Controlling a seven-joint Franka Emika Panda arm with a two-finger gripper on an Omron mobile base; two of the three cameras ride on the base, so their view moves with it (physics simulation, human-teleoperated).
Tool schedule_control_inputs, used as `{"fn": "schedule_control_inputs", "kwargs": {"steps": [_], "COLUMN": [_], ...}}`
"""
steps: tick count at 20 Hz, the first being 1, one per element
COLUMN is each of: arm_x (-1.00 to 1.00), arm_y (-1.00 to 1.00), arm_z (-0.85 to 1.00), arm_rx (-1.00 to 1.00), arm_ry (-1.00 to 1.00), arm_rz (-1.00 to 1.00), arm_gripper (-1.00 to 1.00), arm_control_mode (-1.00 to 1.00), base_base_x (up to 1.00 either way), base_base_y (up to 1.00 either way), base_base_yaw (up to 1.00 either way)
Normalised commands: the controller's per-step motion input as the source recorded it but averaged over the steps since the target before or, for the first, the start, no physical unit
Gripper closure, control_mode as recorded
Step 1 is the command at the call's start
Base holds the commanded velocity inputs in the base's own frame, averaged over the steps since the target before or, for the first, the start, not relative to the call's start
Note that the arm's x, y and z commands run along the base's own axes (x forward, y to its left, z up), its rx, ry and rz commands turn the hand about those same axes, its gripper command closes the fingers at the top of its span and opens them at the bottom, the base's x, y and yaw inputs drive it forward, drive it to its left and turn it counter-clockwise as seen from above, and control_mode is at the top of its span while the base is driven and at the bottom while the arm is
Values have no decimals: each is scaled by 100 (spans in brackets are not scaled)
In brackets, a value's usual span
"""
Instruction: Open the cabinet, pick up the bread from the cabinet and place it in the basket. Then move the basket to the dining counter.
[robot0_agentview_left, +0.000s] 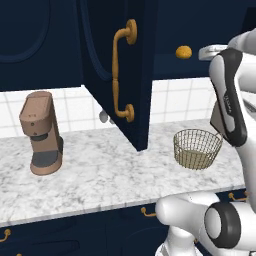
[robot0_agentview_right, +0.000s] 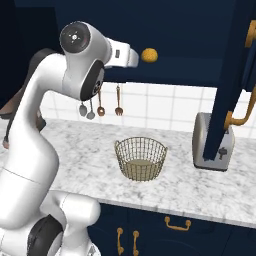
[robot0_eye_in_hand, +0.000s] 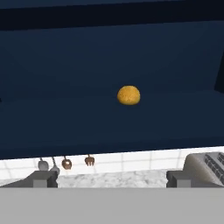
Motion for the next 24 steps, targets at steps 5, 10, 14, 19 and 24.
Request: {"fn": "schedule_control_inputs", "kwargs": {"steps": [5, 10, 14, 19, 24], "arm_x": [37, 45, 53, 29, 38], "arm_y": [0, -6, -6, -9, 0], "arm_z": [-4, -5, -12, -7, 0], "arm_rx": [0, 0, 0, 0, 0], "arm_ry": [0, 0, 0, 2, 1], "arm_rz": [0, 0, 0, -10, -10], "arm_gripper": [-100, -100, -100, -100, -100], "arm_control_mode": [-100, -100, -100, -100, -100], "base_base_x": [0, 0, 0, 0, 0], "base_base_y": [0, 0, 0, 0, 0], "base_base_yaw": [0, 0, 0, 0, 0]}}
